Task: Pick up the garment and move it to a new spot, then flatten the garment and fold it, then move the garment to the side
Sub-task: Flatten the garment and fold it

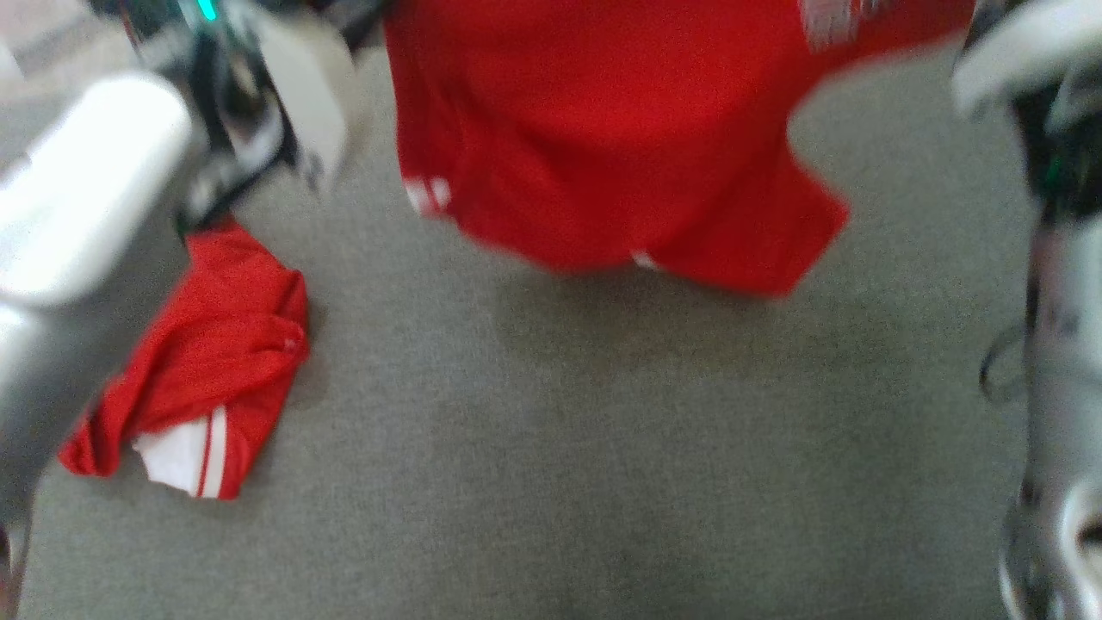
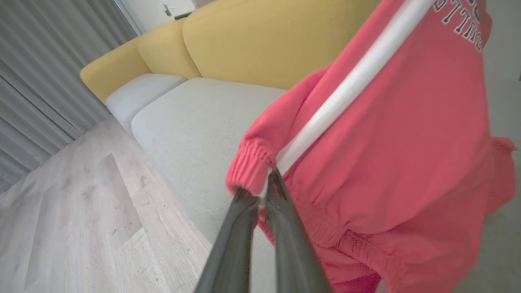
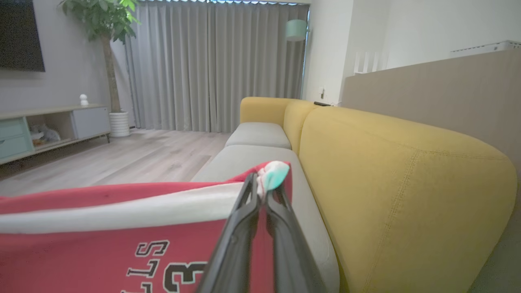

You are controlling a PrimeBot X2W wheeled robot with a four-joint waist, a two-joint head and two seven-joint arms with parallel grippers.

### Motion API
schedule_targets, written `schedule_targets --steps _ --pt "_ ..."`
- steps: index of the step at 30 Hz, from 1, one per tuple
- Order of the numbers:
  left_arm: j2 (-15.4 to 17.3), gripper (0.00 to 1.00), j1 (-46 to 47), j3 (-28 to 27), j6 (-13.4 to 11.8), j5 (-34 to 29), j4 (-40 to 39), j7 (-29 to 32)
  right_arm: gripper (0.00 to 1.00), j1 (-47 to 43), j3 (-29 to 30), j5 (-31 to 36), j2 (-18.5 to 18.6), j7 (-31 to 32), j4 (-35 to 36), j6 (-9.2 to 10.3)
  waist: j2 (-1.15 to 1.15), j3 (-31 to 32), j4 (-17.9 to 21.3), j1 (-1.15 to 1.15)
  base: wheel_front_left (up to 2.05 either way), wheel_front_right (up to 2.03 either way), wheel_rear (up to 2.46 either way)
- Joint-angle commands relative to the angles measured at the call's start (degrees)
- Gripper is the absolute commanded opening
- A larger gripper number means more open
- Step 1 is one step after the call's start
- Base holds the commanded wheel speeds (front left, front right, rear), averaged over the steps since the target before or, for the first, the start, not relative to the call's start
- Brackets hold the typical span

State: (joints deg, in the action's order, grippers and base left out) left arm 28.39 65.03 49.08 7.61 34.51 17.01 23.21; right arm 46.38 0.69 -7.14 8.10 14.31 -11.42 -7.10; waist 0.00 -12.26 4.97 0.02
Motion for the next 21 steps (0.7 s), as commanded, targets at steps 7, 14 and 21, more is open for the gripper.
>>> schedule_targets --steps 7,14,21 --pt "-2.6 0.0 19.0 -3.7 -0.2 -4.5 15.6 -10.0 0.0 23.8 3.7 4.0 -1.5 -15.5 -17.5 -0.39 0.0 -10.2 0.8 -0.02 0.0 0.0 0.0" --pt "-6.7 0.0 21.4 2.3 -0.1 -5.1 23.5 -23.1 0.0 27.3 5.7 8.4 -2.0 -24.6 -34.3 -0.39 0.0 -10.8 0.2 -0.02 0.0 0.0 0.0" --pt "-7.5 0.0 15.1 12.6 -0.1 -1.0 25.1 -26.8 0.0 22.3 1.2 10.0 1.0 -23.8 -46.7 -0.39 0.0 -10.5 -0.4 -0.02 0.0 0.0 0.0"
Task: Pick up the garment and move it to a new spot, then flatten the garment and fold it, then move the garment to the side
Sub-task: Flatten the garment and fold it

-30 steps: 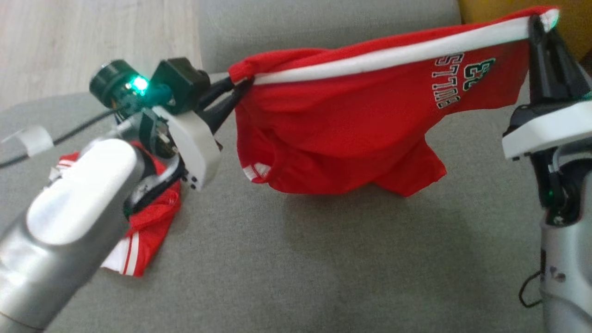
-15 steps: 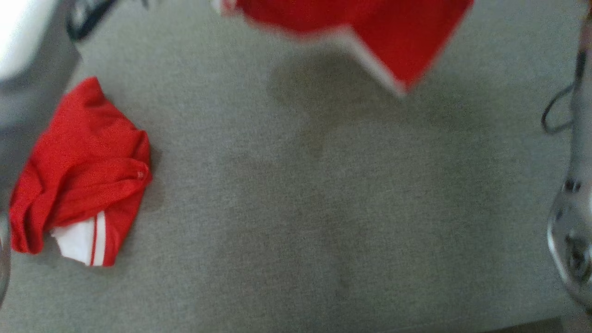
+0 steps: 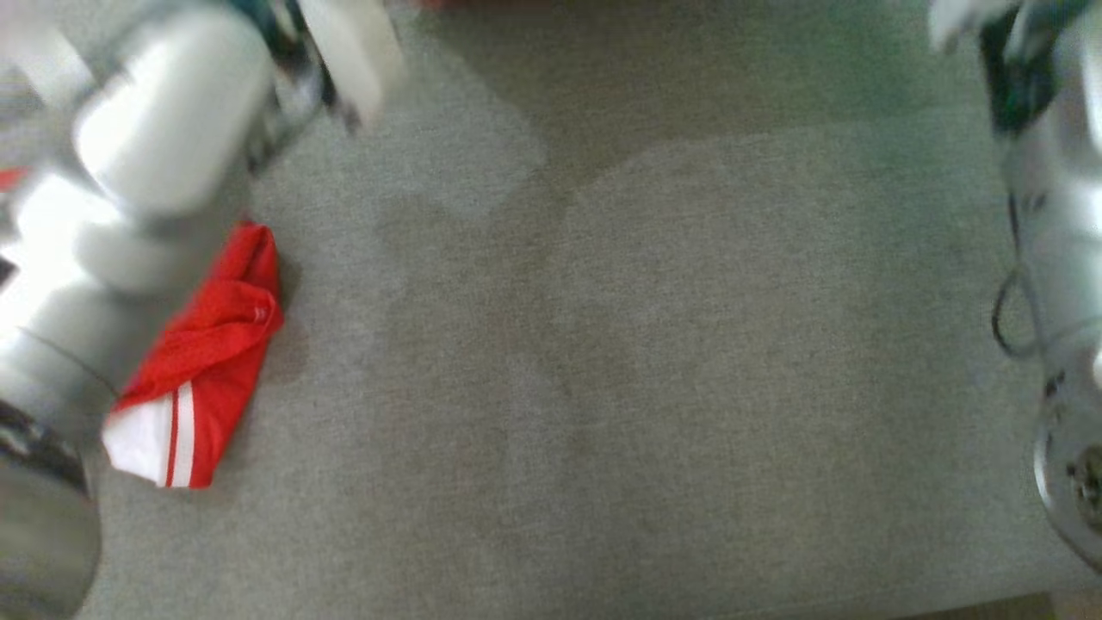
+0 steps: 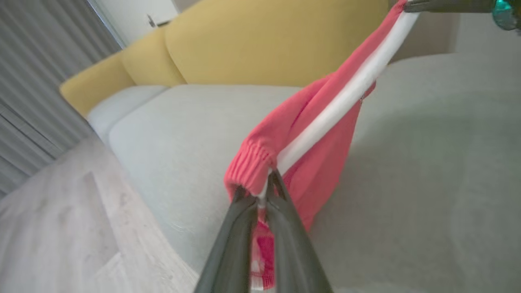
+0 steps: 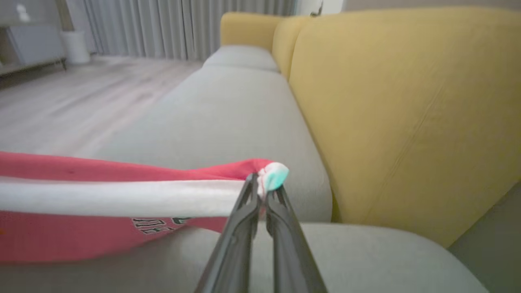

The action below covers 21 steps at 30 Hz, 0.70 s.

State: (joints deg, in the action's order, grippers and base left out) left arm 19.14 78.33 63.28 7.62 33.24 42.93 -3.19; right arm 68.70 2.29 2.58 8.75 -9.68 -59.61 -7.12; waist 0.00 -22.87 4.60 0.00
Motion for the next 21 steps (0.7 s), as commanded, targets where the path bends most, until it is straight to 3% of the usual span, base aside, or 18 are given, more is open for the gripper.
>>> schedule_targets --steps 1,5,11,21 --pt "1.9 0.0 0.6 0.1 -0.1 1.0 -1.0 -0.9 0.0 -0.8 -1.3 0.2 0.9 0.7 -0.2 -0.36 0.0 0.2 -0.1 0.0 0.0 0.0 0.0" --pt "3.0 0.0 -4.6 6.4 -0.1 4.2 -2.8 -1.8 0.0 -3.5 -5.5 -1.3 2.9 4.1 -6.3 -0.36 0.0 1.5 -0.1 0.0 0.0 0.0 0.0" --pt "4.3 0.0 -12.7 9.6 -0.1 5.6 -7.5 -0.7 0.0 -7.9 -12.5 -6.8 6.0 10.2 -11.1 -0.36 0.0 4.9 -0.4 0.0 0.0 0.0 0.0" --pt "3.2 0.0 -22.5 10.0 -0.6 3.3 -13.2 2.8 0.0 -16.6 -23.5 -19.1 11.5 20.6 -7.9 -0.36 0.0 10.4 0.2 0.0 0.0 0.0 0.0"
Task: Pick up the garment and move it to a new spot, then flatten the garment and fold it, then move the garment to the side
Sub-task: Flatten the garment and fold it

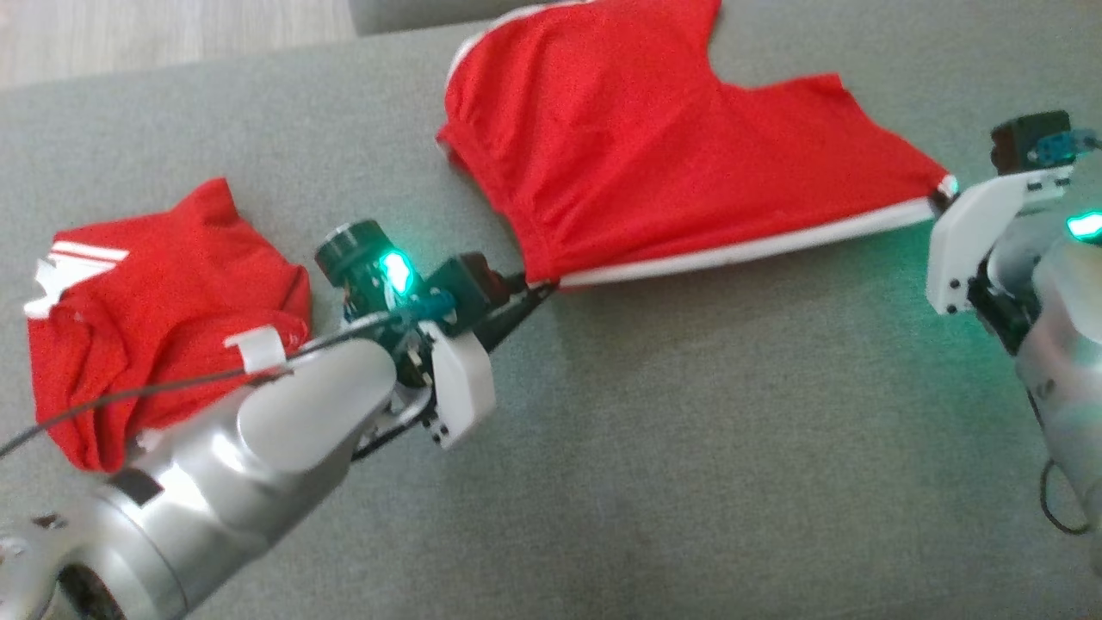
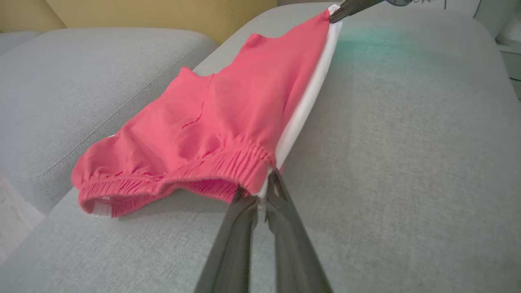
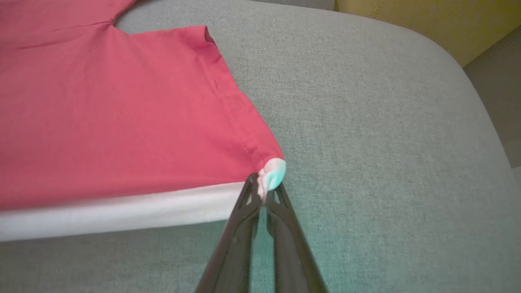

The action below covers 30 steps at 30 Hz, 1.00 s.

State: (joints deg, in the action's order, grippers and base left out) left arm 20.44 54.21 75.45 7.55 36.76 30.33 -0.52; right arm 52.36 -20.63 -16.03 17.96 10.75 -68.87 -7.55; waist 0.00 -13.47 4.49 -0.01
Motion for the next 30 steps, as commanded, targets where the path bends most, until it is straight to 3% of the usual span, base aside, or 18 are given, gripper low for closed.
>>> schedule_targets --steps 1,10,17,23,30 --pt "1.9 0.0 0.7 -2.1 -0.8 -0.2 -1.1 0.5 0.0 -1.2 -1.7 -1.8 3.0 1.2 2.5 0.06 0.0 1.7 0.5 0.01 0.0 0.0 0.0" --pt "2.3 0.0 -7.9 -2.1 -4.1 2.3 -10.0 4.5 0.0 -10.4 -6.2 -12.4 11.8 8.6 14.0 0.06 0.0 7.1 1.9 0.01 0.0 0.0 0.0" --pt "3.2 0.0 -10.9 -2.4 -7.8 3.1 -17.7 7.3 0.0 -15.4 -2.1 -15.7 17.1 9.9 22.7 0.06 0.0 7.0 1.5 0.01 0.0 0.0 0.0" --pt "4.0 0.0 -8.9 -5.0 -10.4 3.5 -18.7 7.6 0.0 -14.6 4.1 -13.1 16.1 8.6 26.4 0.06 0.0 4.3 -0.4 0.01 0.0 0.0 0.0" --pt "3.2 0.0 -4.3 -8.5 -11.8 3.9 -16.0 6.6 0.0 -7.6 12.2 -2.6 9.6 4.9 30.1 0.06 0.0 -1.0 -4.6 0.01 0.0 0.0 0.0"
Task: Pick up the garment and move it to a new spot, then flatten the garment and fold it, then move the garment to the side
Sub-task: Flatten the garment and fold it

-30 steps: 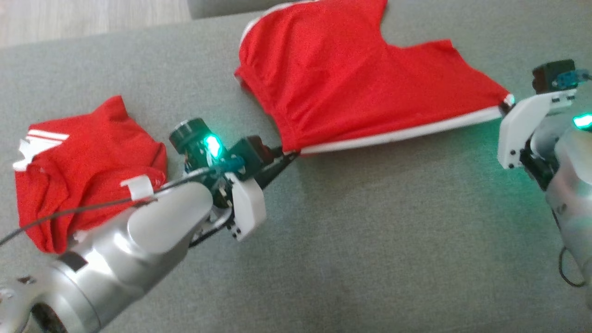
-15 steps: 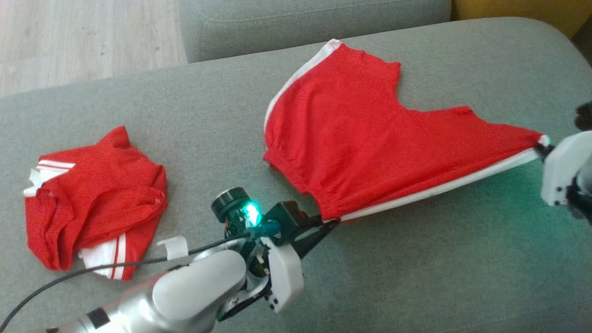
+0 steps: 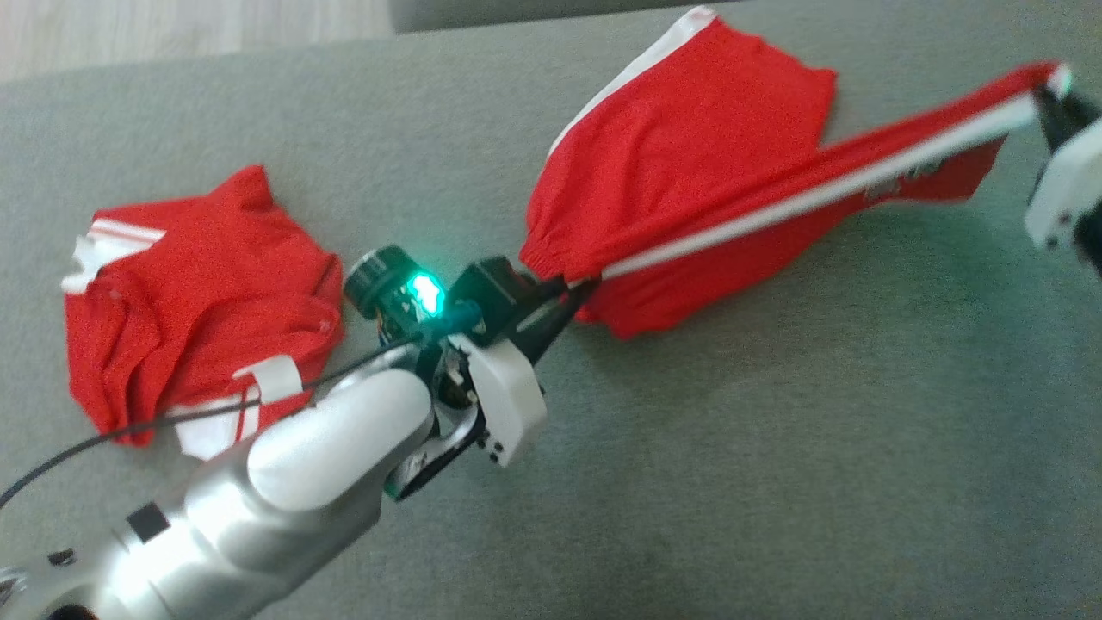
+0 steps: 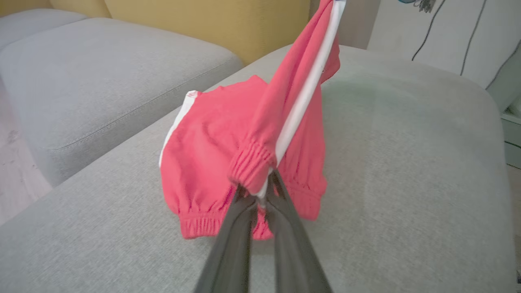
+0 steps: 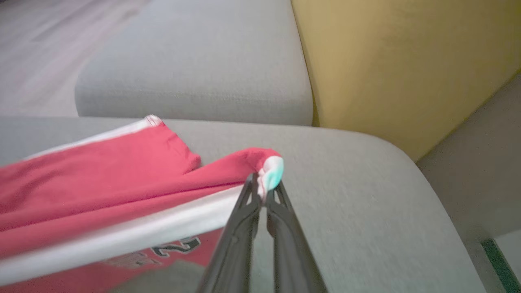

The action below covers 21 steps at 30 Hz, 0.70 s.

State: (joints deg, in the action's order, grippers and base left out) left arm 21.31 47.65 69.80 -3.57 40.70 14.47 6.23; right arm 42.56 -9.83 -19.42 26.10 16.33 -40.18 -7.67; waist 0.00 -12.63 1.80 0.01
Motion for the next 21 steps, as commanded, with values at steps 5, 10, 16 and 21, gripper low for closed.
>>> schedule_targets --steps 5,10,16,21 --pt "0.6 0.0 4.8 -4.0 -0.1 0.3 1.8 -1.0 0.0 8.3 4.7 7.1 -3.1 -3.2 -0.4 0.19 0.0 -5.5 -5.0 -0.01 0.0 0.0 0.0" --pt "-1.6 0.0 7.9 -4.5 0.1 -0.6 4.2 -2.2 0.0 14.5 6.9 13.5 -6.1 -6.1 -4.7 0.19 0.0 -9.2 -7.9 -0.01 0.0 0.0 0.0" --pt "-4.7 0.0 11.0 -4.3 1.2 -1.3 7.0 -3.2 0.0 21.0 9.9 18.7 -7.5 -9.3 -10.7 0.19 0.0 -12.7 -10.7 -0.01 0.0 0.0 0.0" --pt "-6.8 0.0 12.6 -4.0 1.9 -1.7 9.3 -4.0 0.0 24.4 10.5 21.2 -8.2 -10.6 -15.3 0.19 0.0 -14.7 -12.0 -0.01 0.0 0.0 0.0"
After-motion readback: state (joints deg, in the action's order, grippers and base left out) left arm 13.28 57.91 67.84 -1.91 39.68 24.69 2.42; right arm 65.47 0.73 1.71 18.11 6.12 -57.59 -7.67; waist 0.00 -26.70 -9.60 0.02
